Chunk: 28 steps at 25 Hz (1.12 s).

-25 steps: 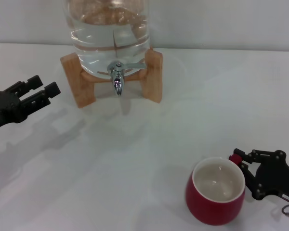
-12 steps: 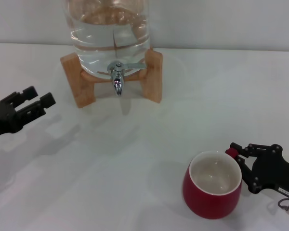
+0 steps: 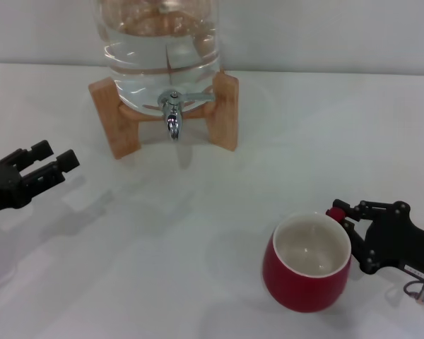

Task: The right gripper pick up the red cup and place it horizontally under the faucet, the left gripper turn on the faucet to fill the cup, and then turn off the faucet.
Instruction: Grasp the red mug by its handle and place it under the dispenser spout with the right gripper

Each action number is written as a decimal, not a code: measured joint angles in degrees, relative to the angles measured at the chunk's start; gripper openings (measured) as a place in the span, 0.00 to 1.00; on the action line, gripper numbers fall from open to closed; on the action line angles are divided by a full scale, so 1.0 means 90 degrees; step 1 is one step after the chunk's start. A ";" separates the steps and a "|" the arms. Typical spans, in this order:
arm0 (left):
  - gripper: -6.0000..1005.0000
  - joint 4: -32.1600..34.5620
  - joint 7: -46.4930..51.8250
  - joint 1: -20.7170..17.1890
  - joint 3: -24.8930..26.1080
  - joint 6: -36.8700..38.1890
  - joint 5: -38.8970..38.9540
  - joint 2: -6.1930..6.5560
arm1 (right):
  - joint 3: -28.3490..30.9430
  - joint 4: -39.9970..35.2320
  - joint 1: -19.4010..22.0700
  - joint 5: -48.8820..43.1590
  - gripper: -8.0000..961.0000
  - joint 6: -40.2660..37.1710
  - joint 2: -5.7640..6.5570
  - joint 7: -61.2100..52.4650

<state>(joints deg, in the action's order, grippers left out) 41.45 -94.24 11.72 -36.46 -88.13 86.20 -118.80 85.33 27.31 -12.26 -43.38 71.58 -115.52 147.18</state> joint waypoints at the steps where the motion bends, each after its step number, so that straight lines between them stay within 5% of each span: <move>1: 0.81 -0.0001 0.0000 -0.0005 -0.0001 0.0002 -0.0023 0.0000 | 0.0000 0.0029 -0.0006 0.0001 0.13 -0.0007 -0.0002 -0.0019; 6: 0.81 -0.0007 0.0002 -0.0028 0.0004 0.0012 -0.0195 -0.0001 | -0.0099 0.0142 -0.0051 0.0028 0.13 -0.0179 -0.0008 -0.0097; 20: 0.81 -0.0106 -0.0014 -0.0018 0.0002 0.0072 -0.0289 -0.0009 | -0.1532 0.1586 -0.0340 0.0740 0.13 -0.2561 -0.0005 -0.0570; 28: 0.81 -0.0106 -0.0015 0.0020 -0.0028 0.0161 -0.0301 -0.0003 | -0.2035 0.1664 -0.0773 0.1403 0.13 -0.3398 -0.0005 -0.0701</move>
<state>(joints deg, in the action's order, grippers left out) 40.49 -94.38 11.90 -36.71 -86.67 83.50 -118.83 67.02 42.28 -19.22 -30.75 41.00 -115.57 140.86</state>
